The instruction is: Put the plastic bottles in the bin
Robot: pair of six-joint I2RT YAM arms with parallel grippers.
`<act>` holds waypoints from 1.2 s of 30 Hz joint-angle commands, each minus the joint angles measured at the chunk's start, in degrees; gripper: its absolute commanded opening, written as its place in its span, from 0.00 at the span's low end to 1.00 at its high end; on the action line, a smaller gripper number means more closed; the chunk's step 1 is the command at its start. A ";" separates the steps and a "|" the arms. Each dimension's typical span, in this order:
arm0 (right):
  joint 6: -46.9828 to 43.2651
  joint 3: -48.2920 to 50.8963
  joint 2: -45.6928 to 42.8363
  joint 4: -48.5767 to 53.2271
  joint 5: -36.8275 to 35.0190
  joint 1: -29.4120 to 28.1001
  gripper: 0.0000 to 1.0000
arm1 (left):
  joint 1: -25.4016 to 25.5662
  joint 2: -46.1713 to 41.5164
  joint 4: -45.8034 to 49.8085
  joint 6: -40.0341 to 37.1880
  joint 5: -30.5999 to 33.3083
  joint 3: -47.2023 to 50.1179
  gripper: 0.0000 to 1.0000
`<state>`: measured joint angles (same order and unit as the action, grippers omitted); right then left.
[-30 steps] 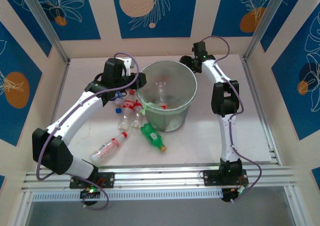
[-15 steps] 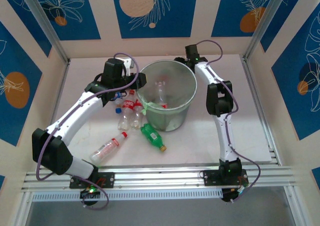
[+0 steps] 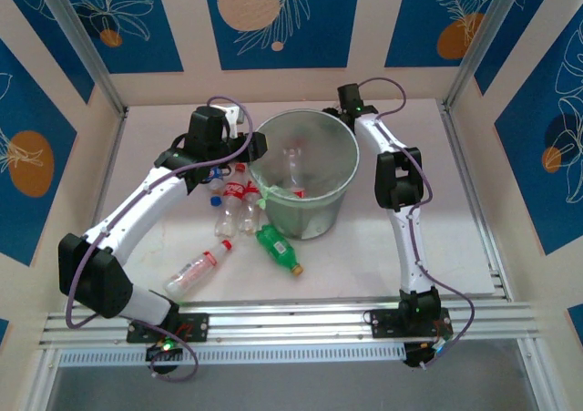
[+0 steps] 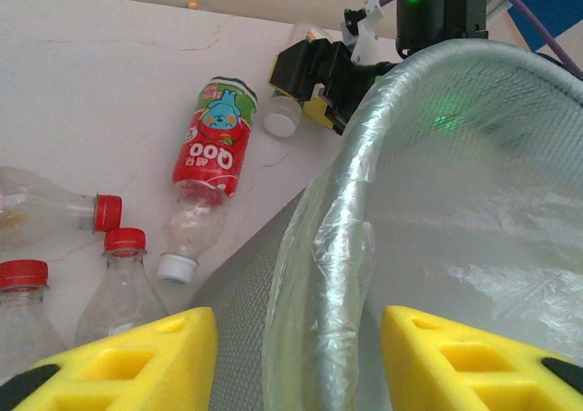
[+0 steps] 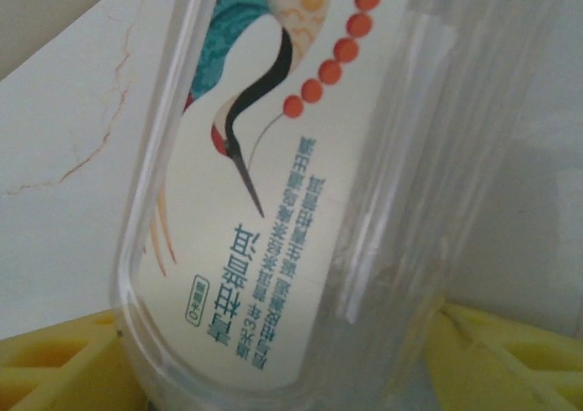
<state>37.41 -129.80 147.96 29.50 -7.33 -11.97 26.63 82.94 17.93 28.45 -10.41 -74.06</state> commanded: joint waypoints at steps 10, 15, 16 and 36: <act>-1.67 15.50 -9.02 -0.68 -2.86 3.02 0.65 | -0.35 -0.49 0.54 0.18 0.44 1.38 0.50; -1.52 20.36 -12.15 -2.55 -2.26 4.02 0.60 | -0.35 -0.41 0.33 0.37 0.11 1.38 0.50; -1.59 21.35 -12.74 -2.85 -2.34 4.09 0.59 | -0.36 -0.32 0.34 0.44 -0.03 1.35 0.50; 0.92 46.83 -29.53 -9.22 -3.98 4.64 0.47 | -0.35 3.09 8.43 -4.81 -4.57 -6.22 0.50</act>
<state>37.15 -86.02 121.01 18.35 -10.92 -7.73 26.63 85.14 24.73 25.26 -13.72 -78.59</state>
